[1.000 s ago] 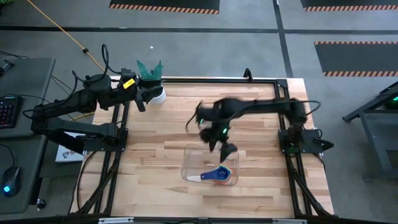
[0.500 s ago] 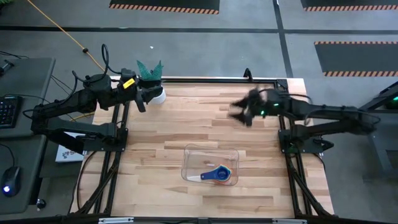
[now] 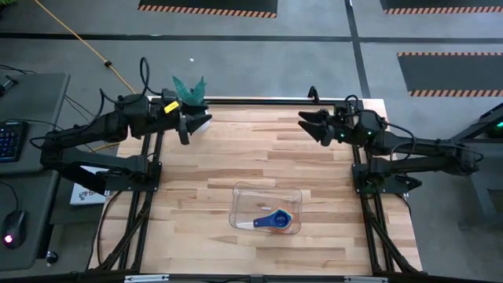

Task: Nest measuring cups in basket
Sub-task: Return to Home Position

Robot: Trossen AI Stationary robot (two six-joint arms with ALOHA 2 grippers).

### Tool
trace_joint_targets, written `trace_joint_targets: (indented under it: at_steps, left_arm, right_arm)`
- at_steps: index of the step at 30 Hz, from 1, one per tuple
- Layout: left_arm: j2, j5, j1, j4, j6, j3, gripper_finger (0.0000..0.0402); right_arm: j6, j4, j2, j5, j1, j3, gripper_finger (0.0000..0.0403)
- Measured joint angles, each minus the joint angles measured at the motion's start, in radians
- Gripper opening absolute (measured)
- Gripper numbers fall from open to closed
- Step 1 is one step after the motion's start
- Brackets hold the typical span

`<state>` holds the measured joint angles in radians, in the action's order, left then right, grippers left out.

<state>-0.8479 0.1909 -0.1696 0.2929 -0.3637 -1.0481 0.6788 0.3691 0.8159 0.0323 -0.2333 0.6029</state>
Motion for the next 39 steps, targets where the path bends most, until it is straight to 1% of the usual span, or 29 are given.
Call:
trace_joint_targets:
  at_steps: [4,8,12,14,16,17,19,22,23,24,27,29,30,32,33,36,39]
  left_arm:
    - [-0.005,-0.079,0.0,-0.036,0.04,0.0,0.0211]
    - [-0.005,-0.096,0.0,-0.063,0.093,0.0,0.0211]
    - [-0.004,-0.11,0.003,-0.063,0.114,0.0,0.0211]
    - [0.003,-0.14,0.015,-0.069,0.121,0.011,0.0211]
    - [0.019,-0.171,0.039,-0.114,0.123,0.046,0.021]
    - [0.032,-0.18,0.055,-0.143,0.124,0.075,0.0207]
    - [0.061,-0.181,0.09,-0.227,0.131,0.151,0.0194]
    - [0.126,-0.157,0.132,-0.382,0.129,0.297,0.0157]
    - [0.153,-0.151,0.142,-0.43,0.127,0.348,0.0141]
    - [0.181,-0.148,0.148,-0.469,0.126,0.397,0.0123]
    - [0.281,-0.147,0.154,-0.549,0.136,0.529,0.0062]
    - [0.367,-0.146,0.151,-0.565,0.161,0.606,0.0021]
    - [0.41,-0.146,0.148,-0.582,0.164,0.641,0.0011]
    - [0.5,-0.146,0.14,-0.609,0.16,0.711,0.001]
    - [0.544,-0.146,0.137,-0.614,0.159,0.742,0.0011]
    - [0.664,-0.146,0.137,-0.637,0.142,0.83,0.0003]
    - [0.75,-0.146,0.137,-0.669,0.115,0.911,0.0002]
  right_arm:
    - [-0.029,0.046,0.023,0.043,0.0,0.0,0.0387]
    - [-0.026,0.084,0.061,0.051,-0.002,0.0,0.0387]
    - [-0.029,0.122,0.095,-0.015,-0.002,0.002,0.0384]
    - [-0.036,0.118,0.106,-0.063,0.002,0.009,0.0364]
    - [-0.082,0.122,0.109,-0.08,0.014,0.02,0.0321]
    - [-0.097,0.121,0.108,-0.073,0.02,0.02,0.0289]
    - [-0.109,0.093,0.108,-0.044,0.026,0.02,0.0208]
    - [-0.113,0.037,0.109,-0.034,0.017,0.02,0.0058]
    - [-0.132,0.019,0.109,-0.034,0.015,0.02,0.003]
    - [-0.147,-0.001,0.109,-0.033,0.014,0.02,0.0021]
    - [-0.144,-0.04,0.109,-0.04,0.016,0.02,0.0031]
    - [-0.142,-0.041,0.109,-0.055,0.02,0.02,0.0021]
    - [-0.166,-0.044,0.109,-0.068,0.021,0.02,0.0012]
    - [-0.207,-0.049,0.109,-0.106,0.026,0.02,0.0004]
    - [-0.198,-0.049,0.109,-0.115,0.032,0.02,0.0006]
    - [-0.113,-0.071,0.109,-0.12,0.04,0.02,0.0007]
    - [-0.078,-0.096,0.109,-0.146,0.039,0.02,0.0001]
